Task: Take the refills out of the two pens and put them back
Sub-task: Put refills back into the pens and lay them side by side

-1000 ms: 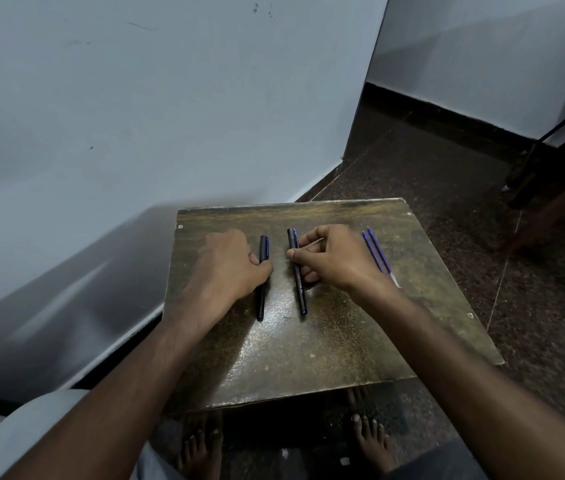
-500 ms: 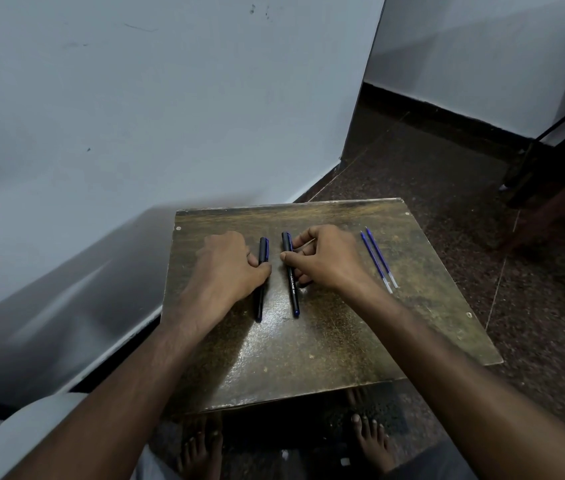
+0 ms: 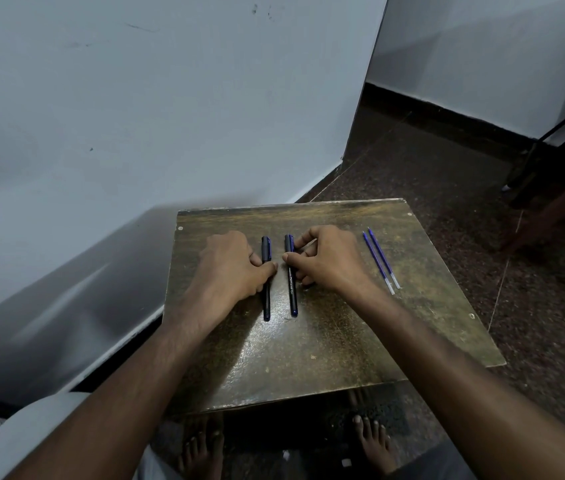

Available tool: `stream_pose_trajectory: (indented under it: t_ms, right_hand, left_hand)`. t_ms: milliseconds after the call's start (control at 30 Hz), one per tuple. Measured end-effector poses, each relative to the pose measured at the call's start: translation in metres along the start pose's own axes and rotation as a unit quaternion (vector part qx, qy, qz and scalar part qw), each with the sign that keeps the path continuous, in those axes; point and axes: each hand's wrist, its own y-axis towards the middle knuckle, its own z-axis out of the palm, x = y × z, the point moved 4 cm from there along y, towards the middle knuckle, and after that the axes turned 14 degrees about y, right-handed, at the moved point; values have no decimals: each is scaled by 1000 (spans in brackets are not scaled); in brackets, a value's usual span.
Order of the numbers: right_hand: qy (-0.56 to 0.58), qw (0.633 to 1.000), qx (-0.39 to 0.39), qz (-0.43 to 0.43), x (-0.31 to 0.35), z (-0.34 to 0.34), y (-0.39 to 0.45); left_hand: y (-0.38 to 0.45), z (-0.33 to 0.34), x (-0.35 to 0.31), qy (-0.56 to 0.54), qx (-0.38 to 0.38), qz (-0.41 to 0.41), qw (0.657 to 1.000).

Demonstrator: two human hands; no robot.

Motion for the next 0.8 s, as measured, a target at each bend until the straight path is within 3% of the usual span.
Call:
stream_pose_trajectory:
  t_ms: [800]
  right_hand:
    - [-3,1000,5,6,-1,-4,-4]
  left_hand:
    - [1,-2,-7,35,-17,-1,999]
